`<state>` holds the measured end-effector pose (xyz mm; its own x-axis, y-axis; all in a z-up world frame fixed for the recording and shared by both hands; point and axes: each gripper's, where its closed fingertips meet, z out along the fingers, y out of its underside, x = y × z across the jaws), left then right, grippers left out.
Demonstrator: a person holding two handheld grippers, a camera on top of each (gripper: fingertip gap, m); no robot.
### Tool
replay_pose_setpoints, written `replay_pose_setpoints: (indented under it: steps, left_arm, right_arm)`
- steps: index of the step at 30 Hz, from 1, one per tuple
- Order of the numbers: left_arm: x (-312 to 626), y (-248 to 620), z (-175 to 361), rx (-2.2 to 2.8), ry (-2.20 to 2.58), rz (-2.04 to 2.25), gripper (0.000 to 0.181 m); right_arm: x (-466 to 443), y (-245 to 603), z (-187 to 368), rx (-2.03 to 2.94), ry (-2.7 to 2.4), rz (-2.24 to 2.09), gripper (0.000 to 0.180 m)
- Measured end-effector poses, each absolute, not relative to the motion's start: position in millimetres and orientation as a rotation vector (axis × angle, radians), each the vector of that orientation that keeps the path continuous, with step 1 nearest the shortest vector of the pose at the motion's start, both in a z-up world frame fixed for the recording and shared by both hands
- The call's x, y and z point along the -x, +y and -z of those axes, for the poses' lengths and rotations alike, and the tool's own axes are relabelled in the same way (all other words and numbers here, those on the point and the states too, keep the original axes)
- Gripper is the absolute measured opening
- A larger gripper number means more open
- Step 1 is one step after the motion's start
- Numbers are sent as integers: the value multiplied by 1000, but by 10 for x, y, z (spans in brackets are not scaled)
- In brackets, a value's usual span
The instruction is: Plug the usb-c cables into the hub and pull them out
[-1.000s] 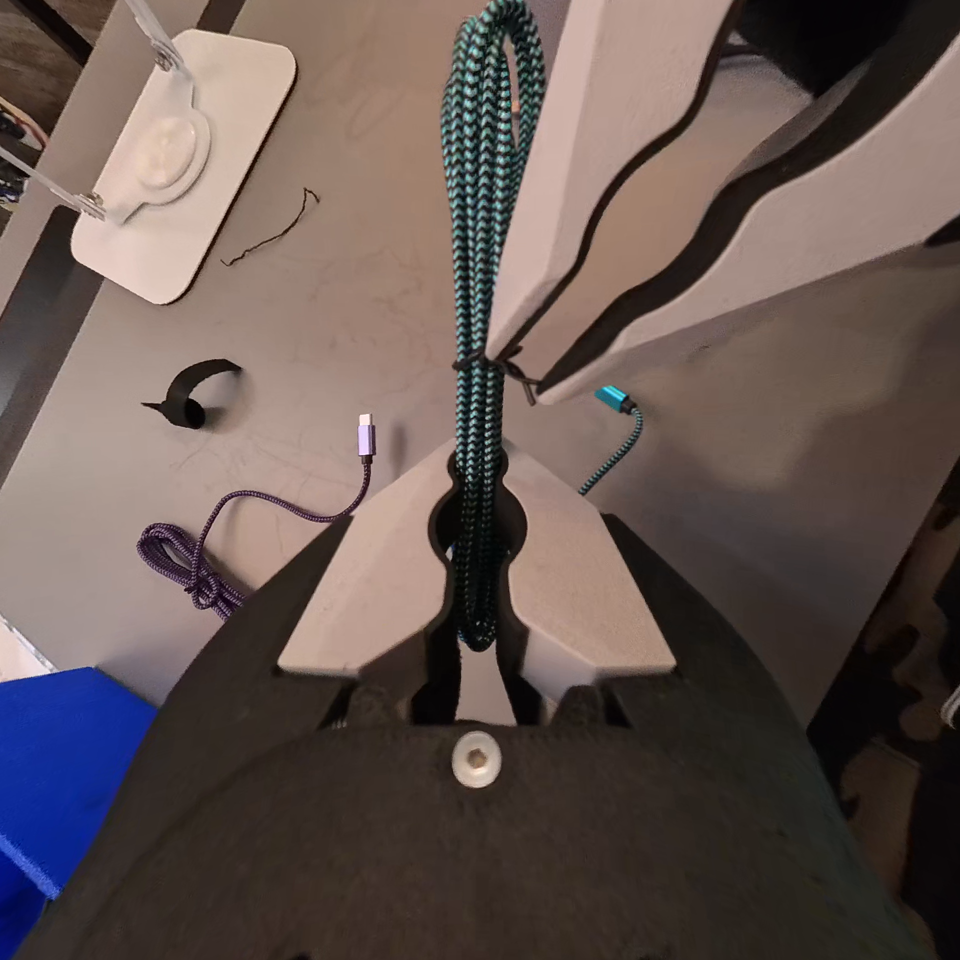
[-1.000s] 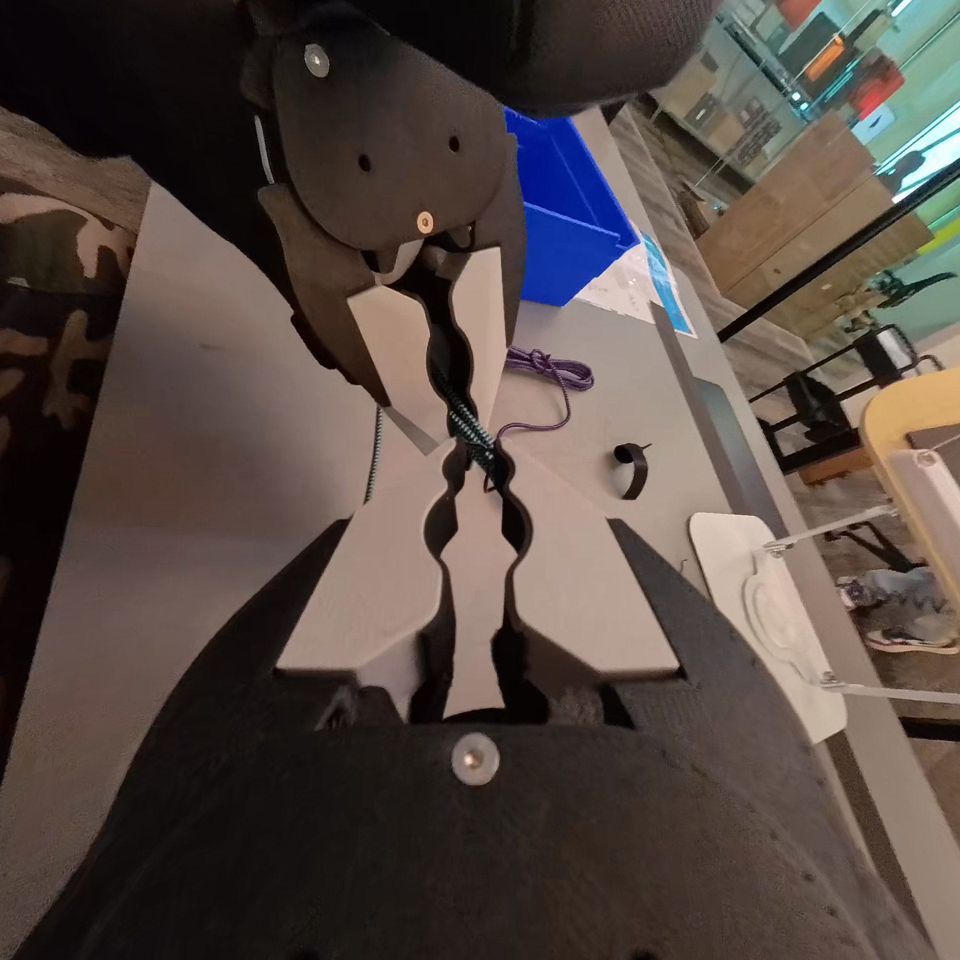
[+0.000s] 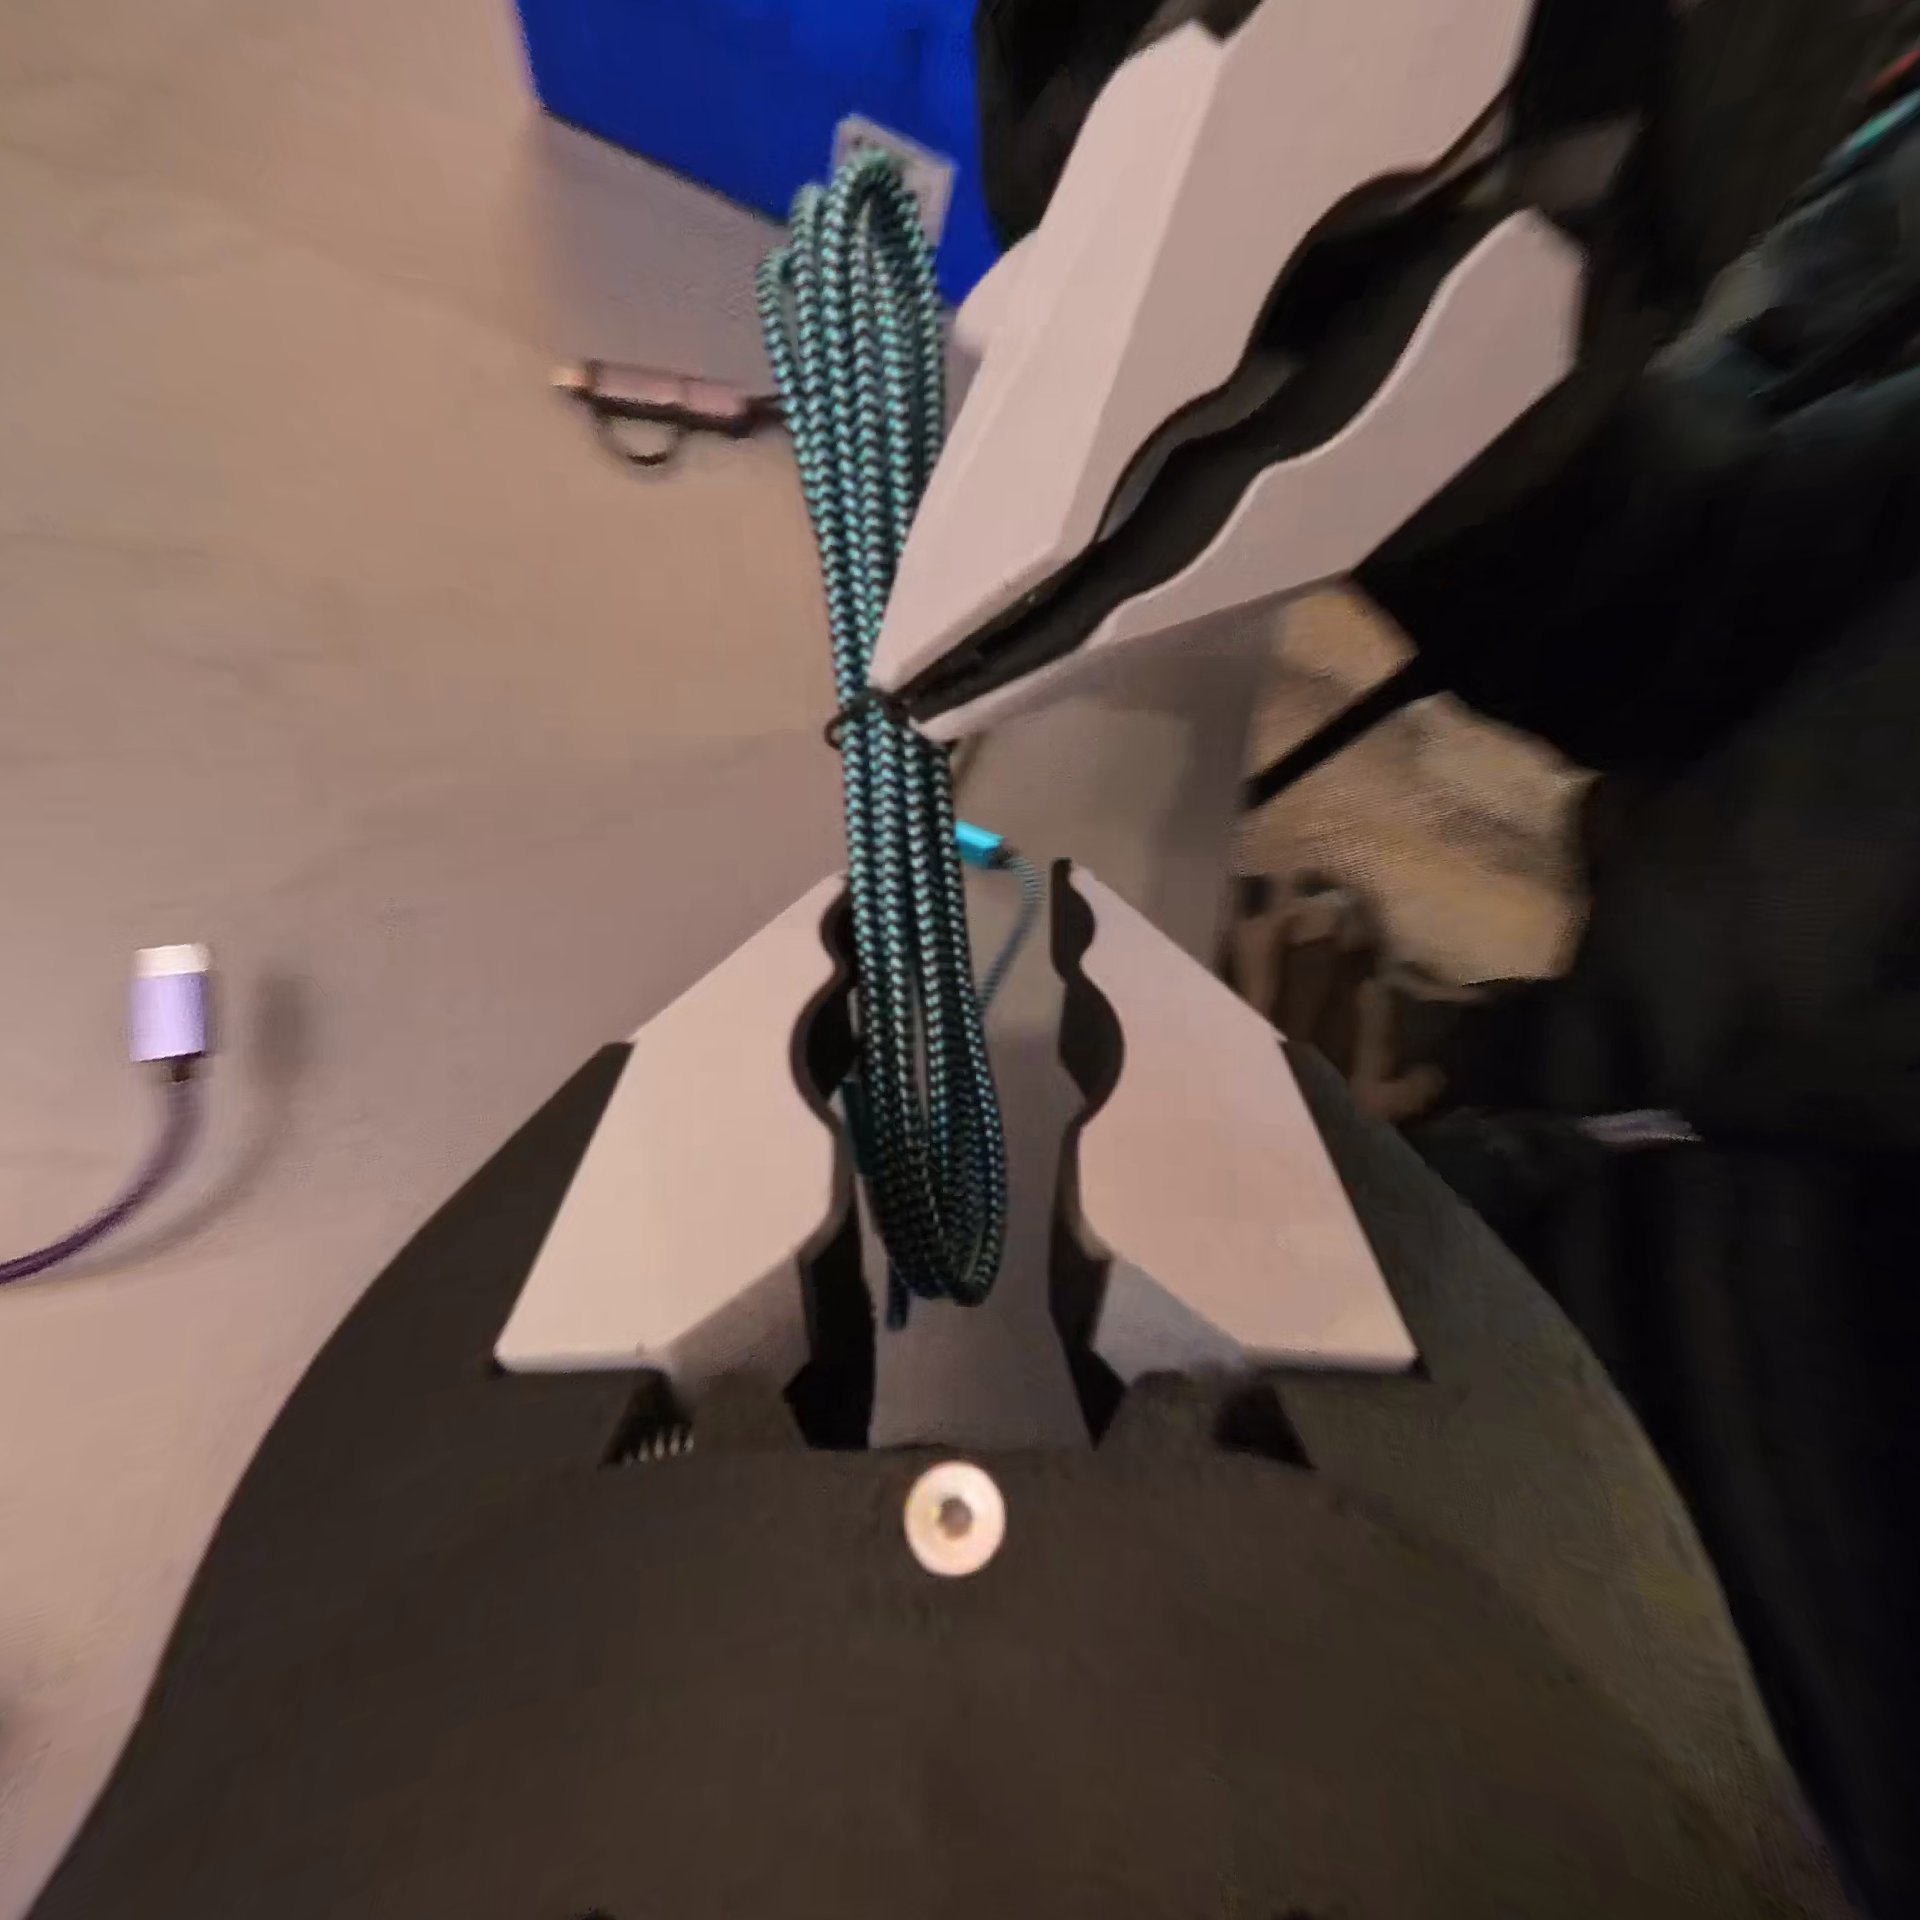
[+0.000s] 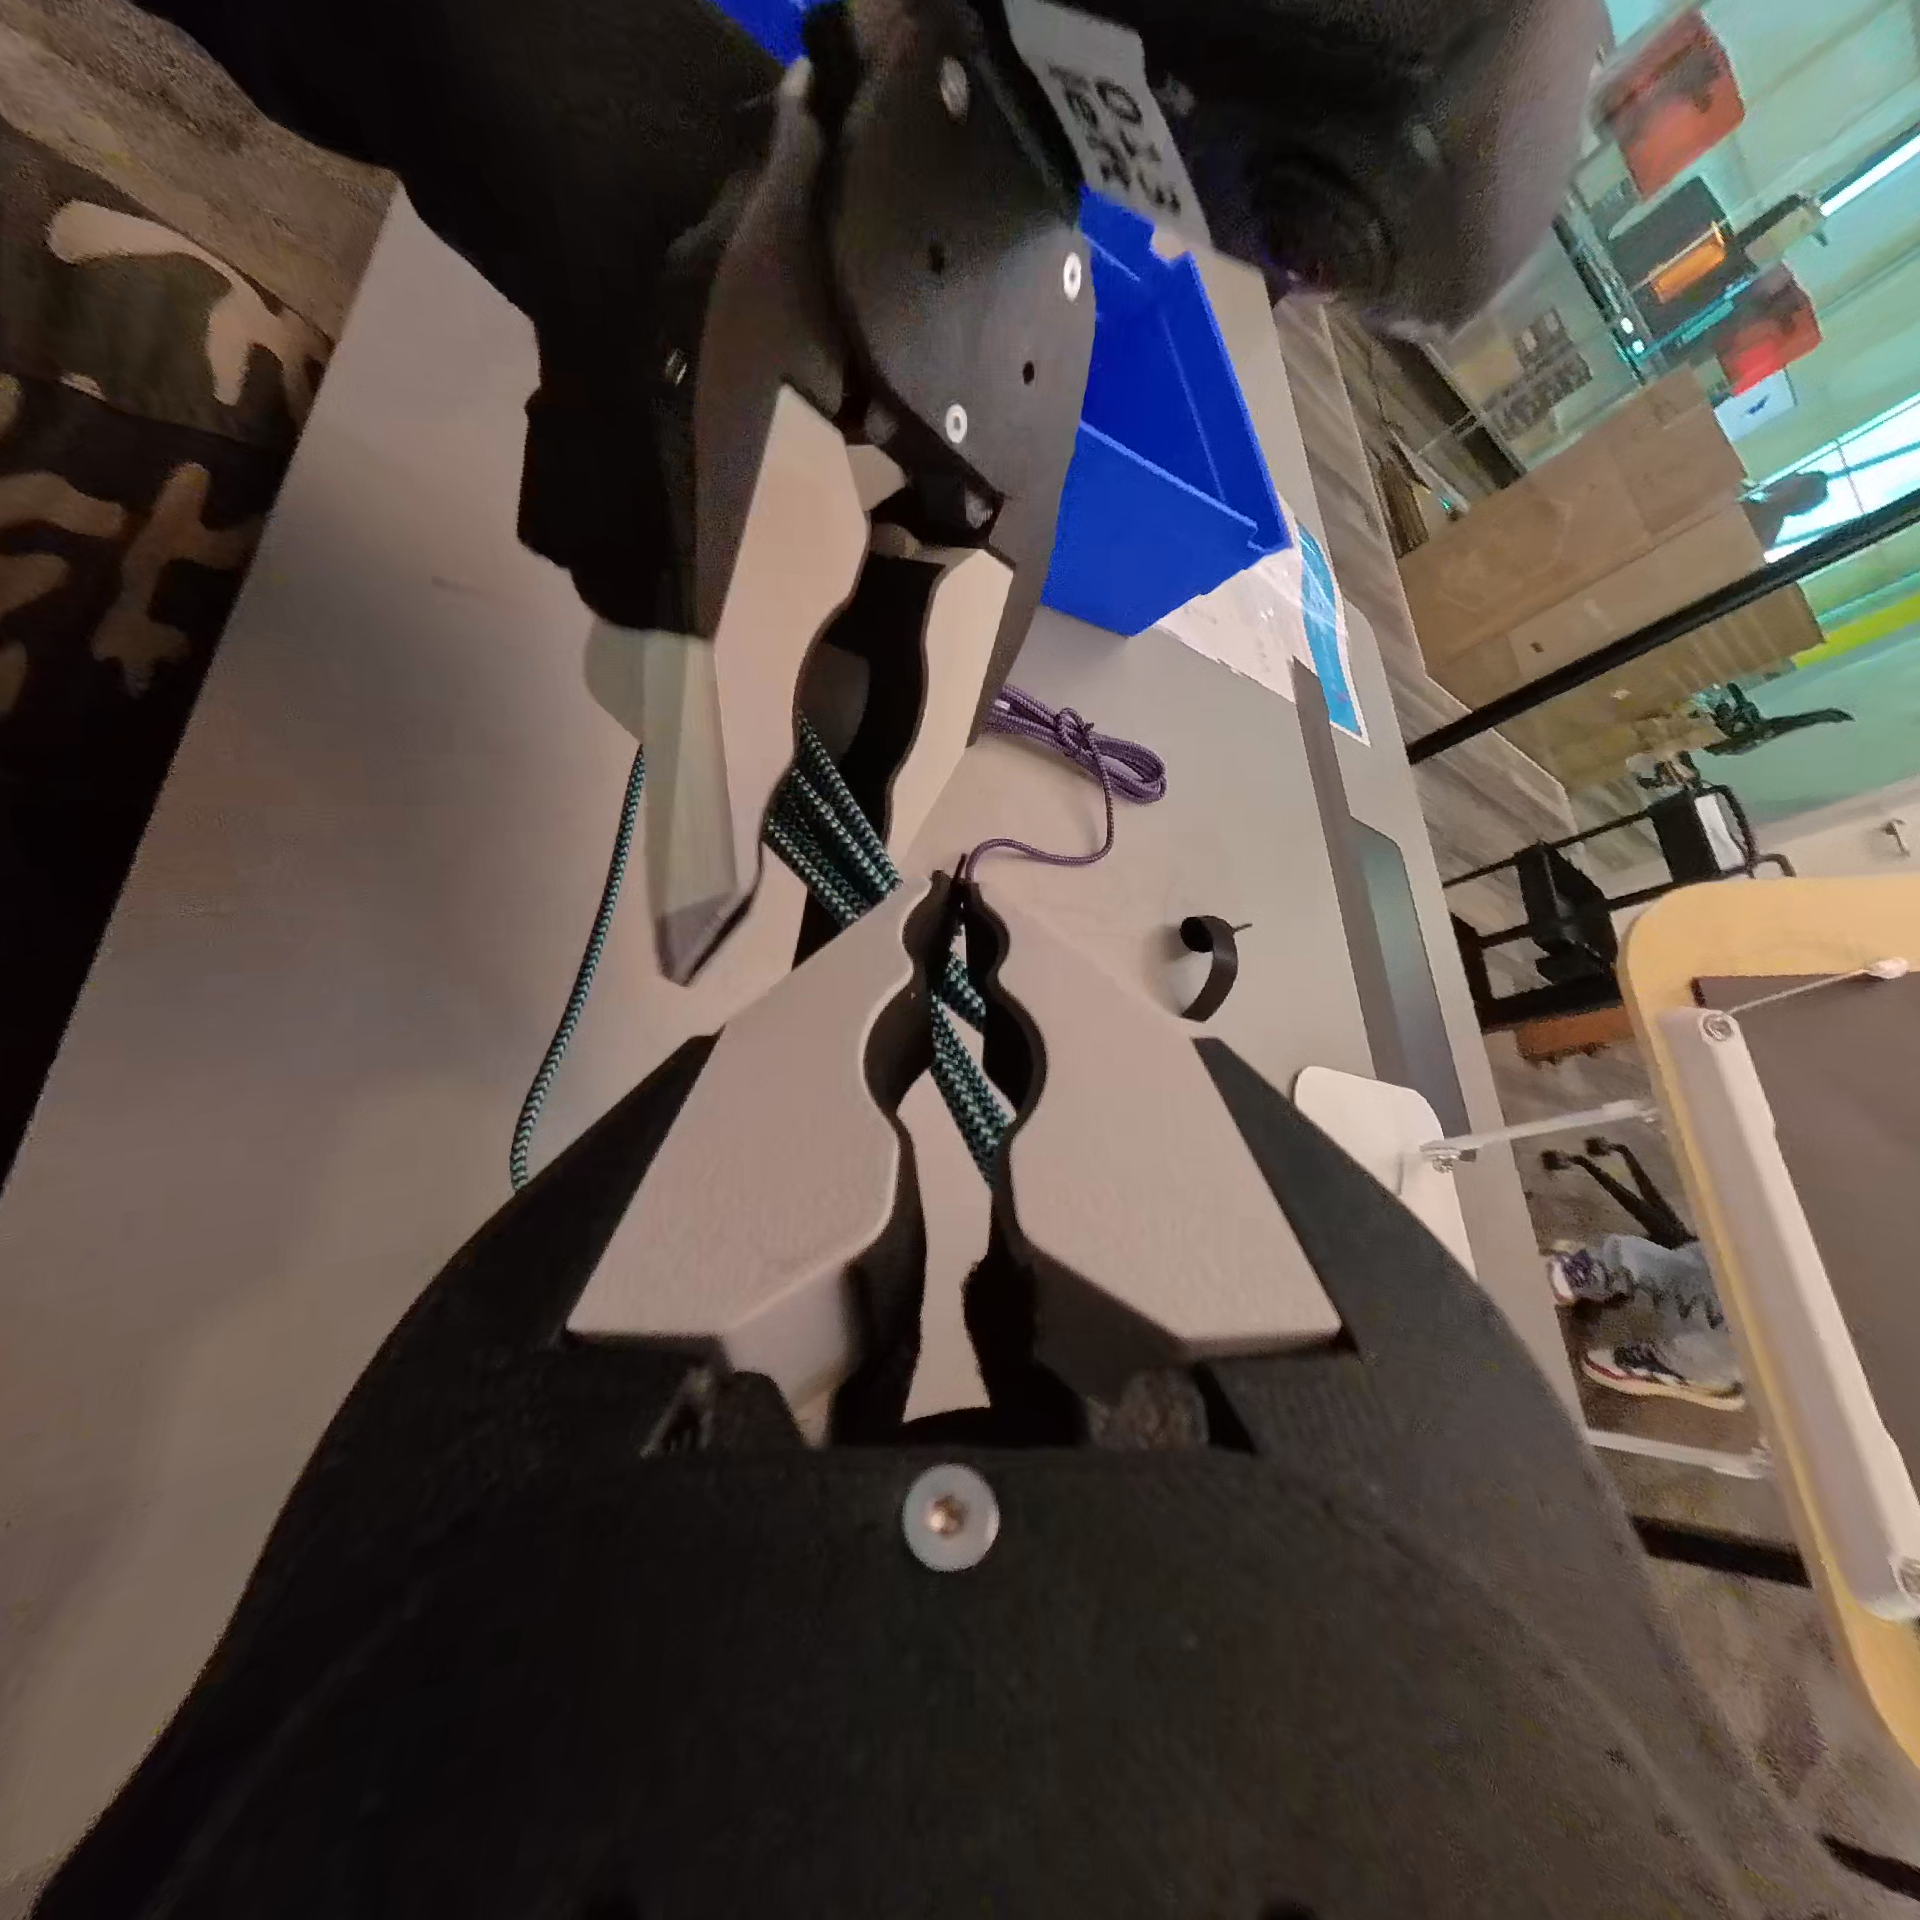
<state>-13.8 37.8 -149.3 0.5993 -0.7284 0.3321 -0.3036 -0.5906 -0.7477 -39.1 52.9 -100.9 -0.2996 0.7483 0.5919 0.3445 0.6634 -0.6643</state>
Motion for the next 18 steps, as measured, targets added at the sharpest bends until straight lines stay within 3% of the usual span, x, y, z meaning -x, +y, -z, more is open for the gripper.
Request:
replay_pose_setpoints:
  steps: [3, 6, 9, 10, 13, 16, 18]
  left_arm:
    - [-19, 203, 1243, 2054, 693, 1343, 50]
    - [-99, 45, 1001, 1857, 586, 1797, 56]
    - [-160, -87, 910, 1698, 550, 2070, 43]
    - [-179, -123, 881, 1647, 551, 2123, 30]
    - [-268, -174, 932, 1620, 578, 2130, 10]
    - [-300, -41, 1035, 1692, 555, 1942, 4]
    - [-244, 154, 1163, 1800, 521, 1688, 2]
  right_arm:
    - [304, 442, 893, 821, -1903, -647, 0]
    - [221, 338, 772, 761, -1907, -753, 0]
    - [164, 229, 686, 702, -1919, -821, 0]
    - [153, 201, 688, 690, -1931, -829, 0]
    - [116, 107, 682, 657, -1955, -873, 0]
    - [134, 172, 718, 713, -1949, -862, 0]
    - [176, 333, 760, 831, -1904, -836, 16]
